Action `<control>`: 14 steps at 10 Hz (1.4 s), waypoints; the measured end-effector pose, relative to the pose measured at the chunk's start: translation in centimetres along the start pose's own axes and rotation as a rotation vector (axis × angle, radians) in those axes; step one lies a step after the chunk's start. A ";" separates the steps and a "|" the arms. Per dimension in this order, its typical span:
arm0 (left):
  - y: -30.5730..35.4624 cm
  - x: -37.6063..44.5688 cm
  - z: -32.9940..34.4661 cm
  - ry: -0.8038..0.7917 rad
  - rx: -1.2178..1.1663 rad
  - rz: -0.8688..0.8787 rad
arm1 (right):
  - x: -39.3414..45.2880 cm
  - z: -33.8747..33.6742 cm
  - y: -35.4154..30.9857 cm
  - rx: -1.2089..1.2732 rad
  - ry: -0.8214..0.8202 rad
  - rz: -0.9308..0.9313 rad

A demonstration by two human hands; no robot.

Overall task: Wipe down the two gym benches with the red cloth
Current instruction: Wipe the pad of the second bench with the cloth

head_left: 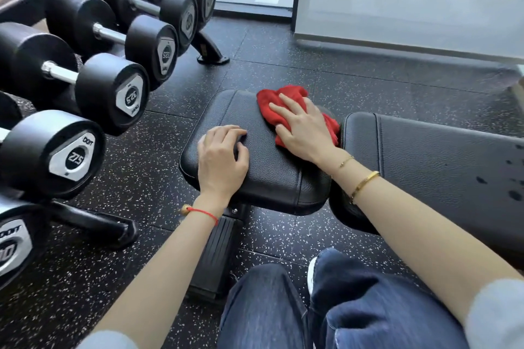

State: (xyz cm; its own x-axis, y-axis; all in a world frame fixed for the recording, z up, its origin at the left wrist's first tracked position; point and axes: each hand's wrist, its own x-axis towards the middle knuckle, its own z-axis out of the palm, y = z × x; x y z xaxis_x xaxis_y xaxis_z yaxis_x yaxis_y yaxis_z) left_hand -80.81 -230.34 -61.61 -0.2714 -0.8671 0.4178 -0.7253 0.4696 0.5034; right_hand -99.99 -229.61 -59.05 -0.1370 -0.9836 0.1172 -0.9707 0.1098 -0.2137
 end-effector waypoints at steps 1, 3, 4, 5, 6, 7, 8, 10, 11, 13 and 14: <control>-0.2 0.0 0.1 0.001 0.000 0.005 | -3.6 -0.4 0.1 0.004 -0.023 -0.171; -0.4 -0.1 0.1 0.010 0.000 0.010 | -6.7 -1.2 3.3 0.095 0.039 -0.104; -0.3 -0.2 0.1 0.011 -0.003 0.013 | -3.6 -1.0 3.7 0.079 0.045 0.038; -0.3 -0.2 0.1 0.010 -0.001 0.010 | 0.4 -0.8 2.7 0.062 0.005 0.098; -0.4 -0.1 0.1 0.012 0.003 0.010 | 1.9 -0.3 0.5 0.025 -0.029 0.004; -0.5 -0.1 0.2 0.046 -0.009 -0.006 | -0.4 -0.5 -0.3 0.020 -0.001 -0.167; -0.5 -0.2 0.3 0.096 0.002 -0.032 | -2.7 -1.0 1.1 0.062 0.001 -0.256; -0.3 -0.3 0.2 0.112 0.001 -0.055 | 1.9 -0.4 1.0 0.030 -0.034 -0.107; -0.3 -0.2 0.2 0.103 0.012 -0.053 | 5.9 0.2 -1.5 0.014 -0.089 -0.122; -0.5 -0.2 0.5 0.122 0.035 -0.042 | 4.9 0.8 -5.6 0.026 -0.093 -0.280; -0.5 -0.3 0.5 0.142 0.025 -0.043 | 1.2 0.0 -3.9 0.028 -0.083 -0.353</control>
State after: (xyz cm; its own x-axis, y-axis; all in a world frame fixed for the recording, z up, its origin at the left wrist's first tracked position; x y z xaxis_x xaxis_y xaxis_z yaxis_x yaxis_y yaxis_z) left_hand -80.66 -230.44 -62.38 -0.1489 -0.8529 0.5004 -0.7505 0.4270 0.5044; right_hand -96.38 -231.27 -58.11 0.2230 -0.9686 0.1097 -0.9496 -0.2412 -0.2002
